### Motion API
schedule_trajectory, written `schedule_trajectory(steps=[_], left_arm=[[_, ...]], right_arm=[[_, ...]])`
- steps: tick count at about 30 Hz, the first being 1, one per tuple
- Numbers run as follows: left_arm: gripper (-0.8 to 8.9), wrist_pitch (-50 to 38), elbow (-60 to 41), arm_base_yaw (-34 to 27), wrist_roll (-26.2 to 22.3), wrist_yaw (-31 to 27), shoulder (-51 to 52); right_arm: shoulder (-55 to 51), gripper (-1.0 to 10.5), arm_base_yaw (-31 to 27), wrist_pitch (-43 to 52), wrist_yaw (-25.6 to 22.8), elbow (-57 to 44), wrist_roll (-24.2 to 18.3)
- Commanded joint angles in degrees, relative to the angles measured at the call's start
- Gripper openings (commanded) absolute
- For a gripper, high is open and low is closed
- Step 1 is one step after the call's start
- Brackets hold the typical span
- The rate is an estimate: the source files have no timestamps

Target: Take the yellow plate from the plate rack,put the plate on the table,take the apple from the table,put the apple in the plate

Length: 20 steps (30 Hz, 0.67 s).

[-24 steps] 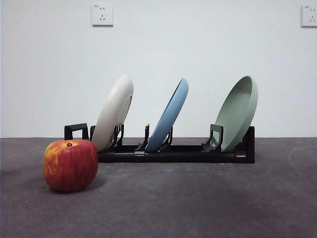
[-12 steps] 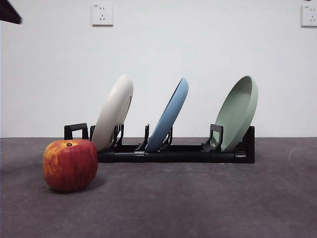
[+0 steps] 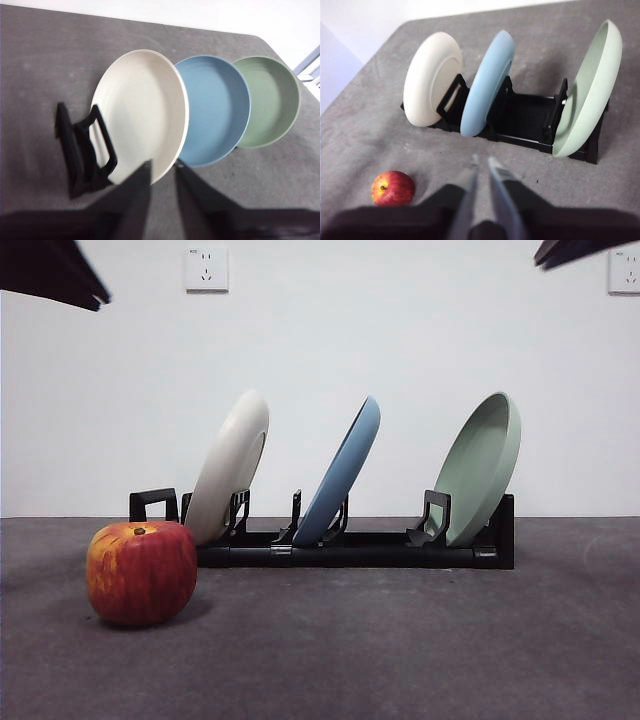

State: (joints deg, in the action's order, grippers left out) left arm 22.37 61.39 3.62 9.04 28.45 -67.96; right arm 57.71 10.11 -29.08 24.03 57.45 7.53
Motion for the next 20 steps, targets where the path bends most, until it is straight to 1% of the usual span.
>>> schedule_trajectory(steps=[1, 2, 7, 16, 20], left_arm=[[2.26, -0.1, 2.5, 1.0, -0.7, 0.5, -2.6], [2.26, -0.2, 3.5, 1.5, -0.7, 0.5, -3.7], [2.26, -0.6, 9.2, 4.0, -0.7, 0.4, -9.4], [2.26, 0.5, 22.6, 8.5, -0.6, 0.2, -23.8], [2.26, 0.9, 26.6, 10.1, 0.8, 0.2, -29.8]], right_arm=[[1.1, 3.0, 0.1, 0.1, 0.0, 0.3, -0.5], [1.4, 3.2, 0.1, 0.1, 0.0, 0.3, -0.5], [1.7, 3.2, 0.1, 0.5, 0.0, 0.4, -0.5], [1.7, 3.2, 0.1, 0.7, -0.1, 0.4, -0.5], [1.7, 3.2, 0.1, 0.6, -0.2, 0.4, -0.5]])
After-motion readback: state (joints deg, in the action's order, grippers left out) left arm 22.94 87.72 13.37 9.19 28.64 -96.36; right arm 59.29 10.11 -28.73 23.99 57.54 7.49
